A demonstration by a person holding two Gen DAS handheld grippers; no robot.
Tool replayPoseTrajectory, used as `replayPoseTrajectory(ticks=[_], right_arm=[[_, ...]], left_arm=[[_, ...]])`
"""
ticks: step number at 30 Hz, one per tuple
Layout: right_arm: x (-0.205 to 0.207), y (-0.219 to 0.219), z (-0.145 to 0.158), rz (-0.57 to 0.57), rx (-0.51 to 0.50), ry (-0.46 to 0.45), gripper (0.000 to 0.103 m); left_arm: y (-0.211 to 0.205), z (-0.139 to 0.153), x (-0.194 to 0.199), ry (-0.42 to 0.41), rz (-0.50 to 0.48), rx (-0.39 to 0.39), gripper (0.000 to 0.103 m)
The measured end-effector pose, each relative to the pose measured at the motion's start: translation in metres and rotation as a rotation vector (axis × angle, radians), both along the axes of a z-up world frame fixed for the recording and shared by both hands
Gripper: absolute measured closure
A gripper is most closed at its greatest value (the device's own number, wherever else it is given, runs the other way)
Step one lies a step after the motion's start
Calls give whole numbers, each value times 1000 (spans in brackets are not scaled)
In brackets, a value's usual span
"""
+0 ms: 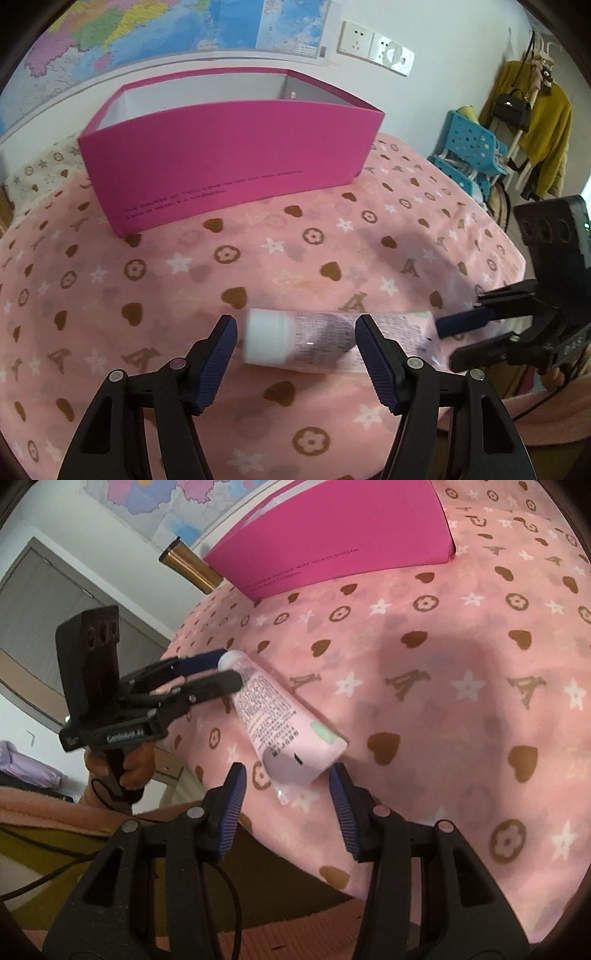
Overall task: Organize rigid objects
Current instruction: 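Close the right tool on the tube's body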
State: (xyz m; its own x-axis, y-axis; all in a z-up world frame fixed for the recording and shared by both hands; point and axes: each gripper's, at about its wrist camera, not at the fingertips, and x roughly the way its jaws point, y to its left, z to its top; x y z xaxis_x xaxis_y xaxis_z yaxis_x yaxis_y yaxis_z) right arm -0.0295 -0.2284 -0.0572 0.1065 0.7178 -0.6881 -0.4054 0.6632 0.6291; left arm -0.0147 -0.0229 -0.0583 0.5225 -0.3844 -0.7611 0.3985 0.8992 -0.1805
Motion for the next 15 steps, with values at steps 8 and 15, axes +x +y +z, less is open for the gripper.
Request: replayPoseTrajectory(ticks=[8,15], right_arm=[[14,0,3,-50,-3,-33,54],[35,-3,8,-111,-47,-98,54]], left_arm=[[1,-1,-1,18,-2,-22,35],[-4,0,3,22,1,-40,35]])
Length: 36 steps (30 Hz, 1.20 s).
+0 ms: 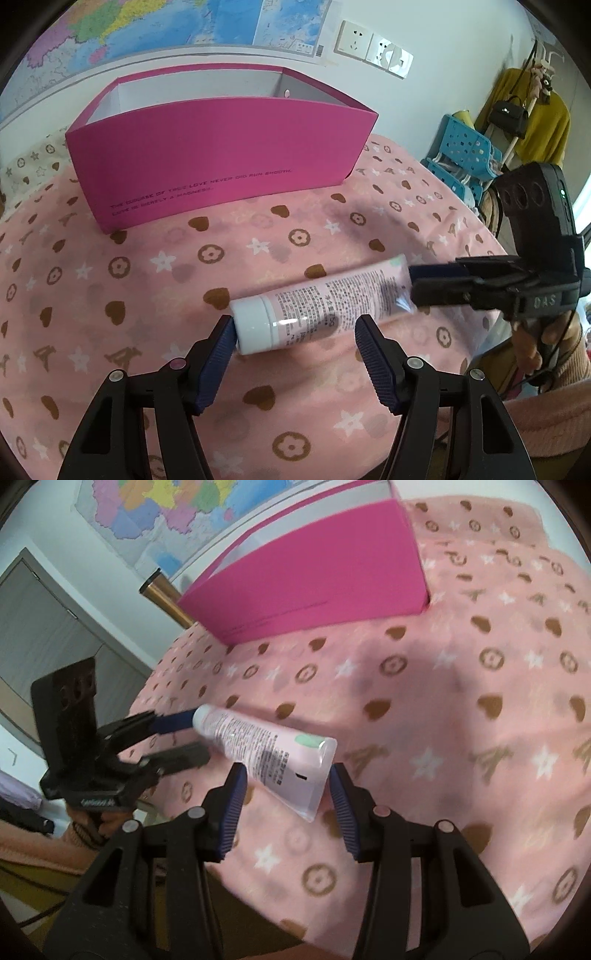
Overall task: Organize rigid objects
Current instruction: 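Close the right tool on the tube's body, then lift the tube and carry it to the pink box rim with the right tool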
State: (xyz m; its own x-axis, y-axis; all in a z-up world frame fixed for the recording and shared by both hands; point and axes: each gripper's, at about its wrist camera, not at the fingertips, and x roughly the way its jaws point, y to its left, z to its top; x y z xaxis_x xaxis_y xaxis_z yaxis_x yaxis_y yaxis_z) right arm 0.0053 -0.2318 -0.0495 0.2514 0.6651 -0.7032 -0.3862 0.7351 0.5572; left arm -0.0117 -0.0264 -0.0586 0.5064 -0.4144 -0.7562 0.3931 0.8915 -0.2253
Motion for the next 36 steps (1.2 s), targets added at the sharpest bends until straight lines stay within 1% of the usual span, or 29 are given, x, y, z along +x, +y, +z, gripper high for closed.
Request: replayPoseTrajectory(ticks=[5,9,10,11,17,20,22,26,36], right_arm=[[14,0,-3,-29,-14,-20,54],[18,1,-7,-37,-22,-13,54],[18,0,-7,-39,-20,-10,54],[17,-1,-7,-44,-21,-9,54],[11,-8,-11,-49,-23,-3,54],[12,-6,-11,-48,-18,-6,54],[13,-2,-11,-45,-28,-13,53],[14,-1,-10,-47,-27,-15,53],[16,0,3,-48,-46,-69,53]], left_arm=[[-3,-1,4,4,10,-4,36],[-2,-1,6,7,26,11,42],[-1,-1,7,7,32,10,45],[0,-1,7,9,35,5,45],[2,-2,8,16,35,-4,46],[0,-1,8,18,27,-7,46],[-1,0,7,8,31,10,46],[0,2,9,6,42,-1,46],[1,12,8,-25,51,-15,46]])
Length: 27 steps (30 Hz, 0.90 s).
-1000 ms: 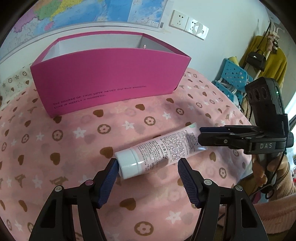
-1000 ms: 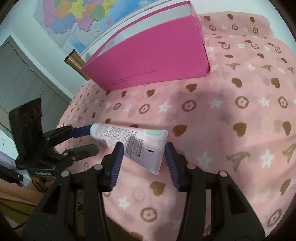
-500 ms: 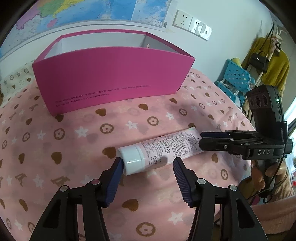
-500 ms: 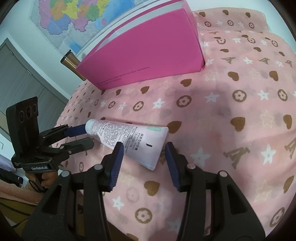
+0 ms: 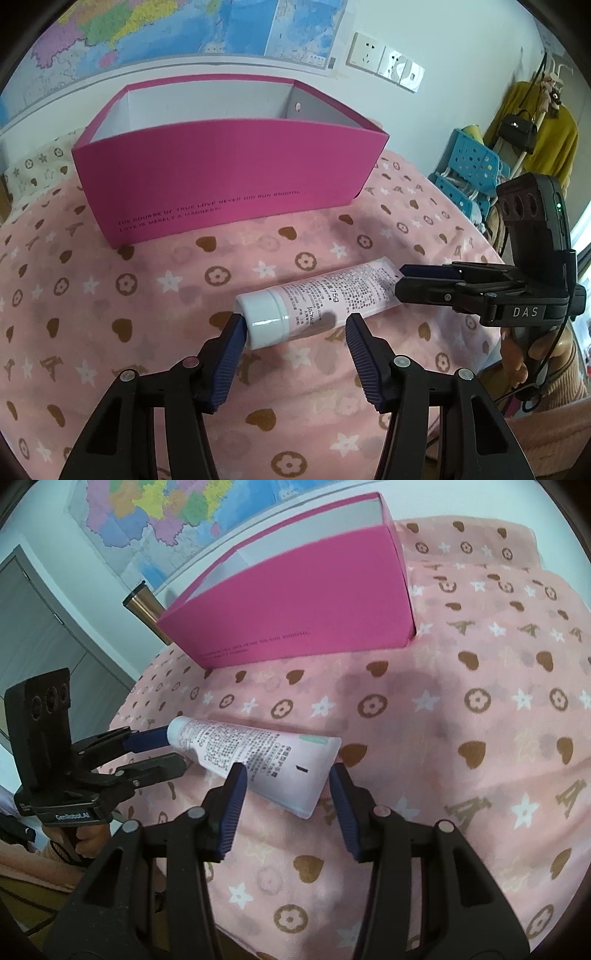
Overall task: Organize rigid objects
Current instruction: 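Lift the tube and carry it to the pink box rim with the right tool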
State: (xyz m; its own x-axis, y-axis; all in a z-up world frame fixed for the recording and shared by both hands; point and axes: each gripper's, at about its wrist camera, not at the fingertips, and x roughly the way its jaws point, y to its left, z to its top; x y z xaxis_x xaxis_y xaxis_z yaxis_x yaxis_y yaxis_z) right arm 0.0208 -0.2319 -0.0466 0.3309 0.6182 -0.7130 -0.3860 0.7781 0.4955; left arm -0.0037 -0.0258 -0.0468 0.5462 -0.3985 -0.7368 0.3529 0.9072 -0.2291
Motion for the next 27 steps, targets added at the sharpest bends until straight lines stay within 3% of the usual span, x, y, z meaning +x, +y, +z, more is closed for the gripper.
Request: replayPoseTrajectory(ticks=[15,27], right_arm=[[12,-4,33,-2,-17,-113,53],[22,-9,46,-17,-19,-155,53]], left_arm=[[-5,29,9,-79,11,-1,46],[-12,37,15,-104,10,-7,46]])
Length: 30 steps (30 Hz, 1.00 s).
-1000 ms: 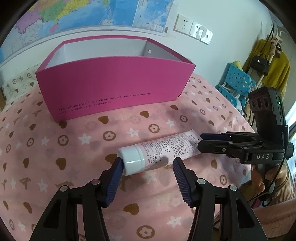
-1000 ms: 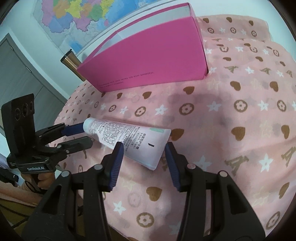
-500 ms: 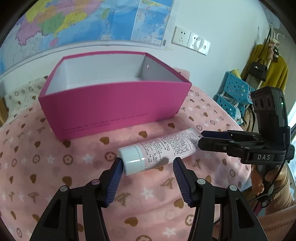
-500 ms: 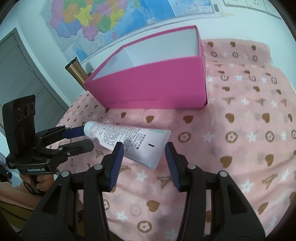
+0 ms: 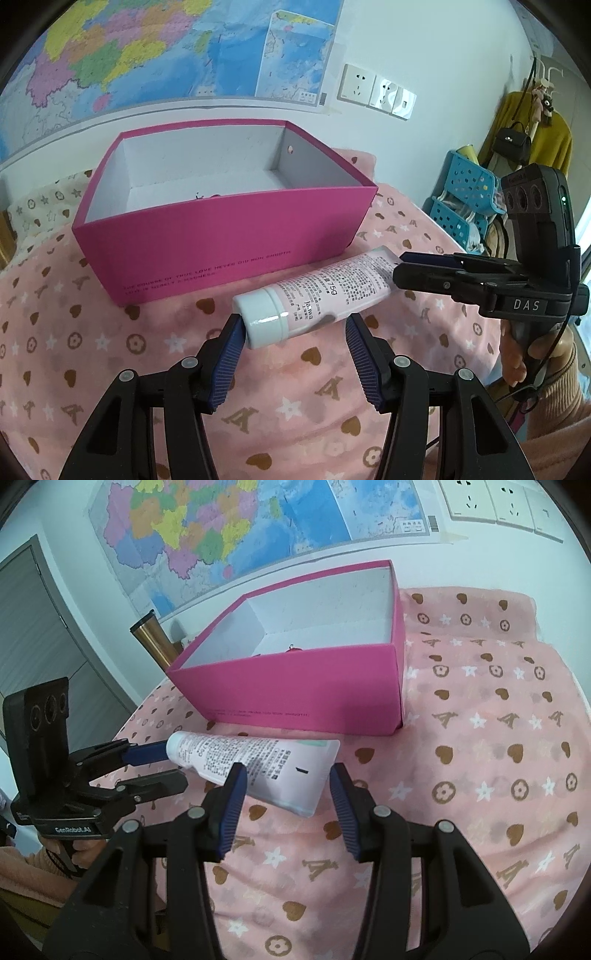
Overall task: Organize rigid objects
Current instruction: 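Lift the tube and carry it to the pink box rim with the right tool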
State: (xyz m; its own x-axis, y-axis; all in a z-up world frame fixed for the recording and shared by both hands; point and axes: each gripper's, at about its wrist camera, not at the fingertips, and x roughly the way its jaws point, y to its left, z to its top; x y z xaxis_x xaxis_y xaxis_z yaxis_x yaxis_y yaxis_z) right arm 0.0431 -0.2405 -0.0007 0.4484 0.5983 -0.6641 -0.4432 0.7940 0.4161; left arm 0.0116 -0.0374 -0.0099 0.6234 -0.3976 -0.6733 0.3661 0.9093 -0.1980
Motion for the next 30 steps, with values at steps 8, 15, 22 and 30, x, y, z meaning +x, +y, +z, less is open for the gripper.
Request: replayPoseTrajectory(ticks=[8,15,22,30], right_arm=[[9,-1,6,-4,-3,-21,53],[14,-2,13,-8,-1,-43,53],[19,-2,17,-9,1,-54,53],[21,-2,21,-9,2,-68,53]], left_arm=[[-1,7,5,-25,2,-3,46],[-1,13,12,-42,5,3,46],[-1,15,16,-49,8,-2,46],[-1,19,18,-68,12,1,46]])
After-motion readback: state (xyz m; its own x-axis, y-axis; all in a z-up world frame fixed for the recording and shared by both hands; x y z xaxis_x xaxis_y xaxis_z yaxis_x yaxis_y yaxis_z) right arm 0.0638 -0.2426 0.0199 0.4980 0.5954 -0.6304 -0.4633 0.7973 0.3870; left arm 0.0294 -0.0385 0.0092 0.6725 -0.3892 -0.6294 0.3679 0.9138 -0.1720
